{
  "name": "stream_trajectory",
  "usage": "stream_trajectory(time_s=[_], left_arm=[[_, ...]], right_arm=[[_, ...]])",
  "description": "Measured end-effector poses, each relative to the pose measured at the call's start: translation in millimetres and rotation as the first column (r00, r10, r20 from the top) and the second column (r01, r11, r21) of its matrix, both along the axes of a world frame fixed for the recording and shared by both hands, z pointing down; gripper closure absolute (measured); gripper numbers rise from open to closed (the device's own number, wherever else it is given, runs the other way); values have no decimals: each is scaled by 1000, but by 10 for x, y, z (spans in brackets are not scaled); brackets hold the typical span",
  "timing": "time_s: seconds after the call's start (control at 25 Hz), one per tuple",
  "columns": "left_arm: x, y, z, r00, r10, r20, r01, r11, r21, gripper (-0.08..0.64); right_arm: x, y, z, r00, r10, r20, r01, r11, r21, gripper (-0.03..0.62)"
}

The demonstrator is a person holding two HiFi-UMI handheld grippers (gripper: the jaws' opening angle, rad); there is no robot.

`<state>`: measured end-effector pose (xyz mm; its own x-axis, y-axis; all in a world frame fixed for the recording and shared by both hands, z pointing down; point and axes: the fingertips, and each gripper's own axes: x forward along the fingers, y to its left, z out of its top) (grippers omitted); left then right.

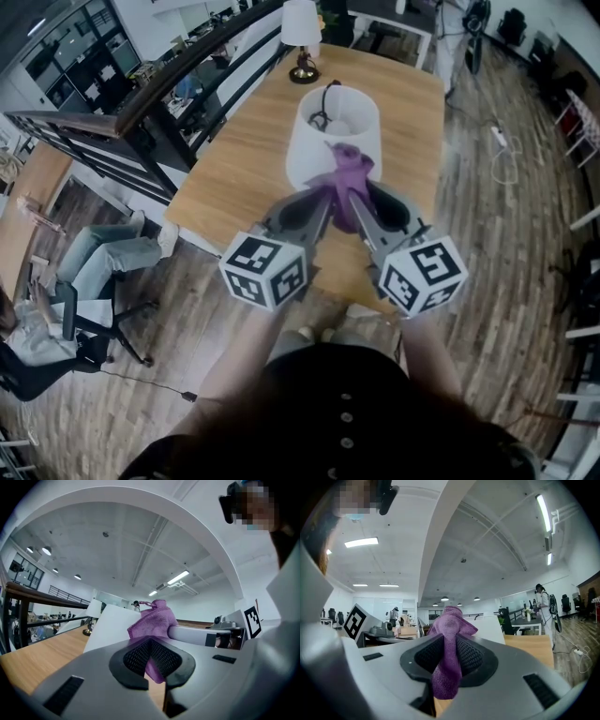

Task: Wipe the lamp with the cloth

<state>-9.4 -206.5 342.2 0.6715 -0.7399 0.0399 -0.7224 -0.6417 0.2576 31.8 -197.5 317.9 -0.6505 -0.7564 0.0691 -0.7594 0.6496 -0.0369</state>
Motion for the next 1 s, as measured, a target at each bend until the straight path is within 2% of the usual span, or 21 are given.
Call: stream_trajectory(time_s=[0.44, 1.0], left_arm=[[18, 40, 73, 1000, 8, -12, -8, 1000, -16, 549], [34, 21, 123, 999, -5, -32, 4, 999, -33, 549]], right_arm=[[-59, 45, 138, 998, -34, -54, 33, 999, -22, 506], [-17, -14, 195, 996, -47, -79, 44, 998, -36, 506]])
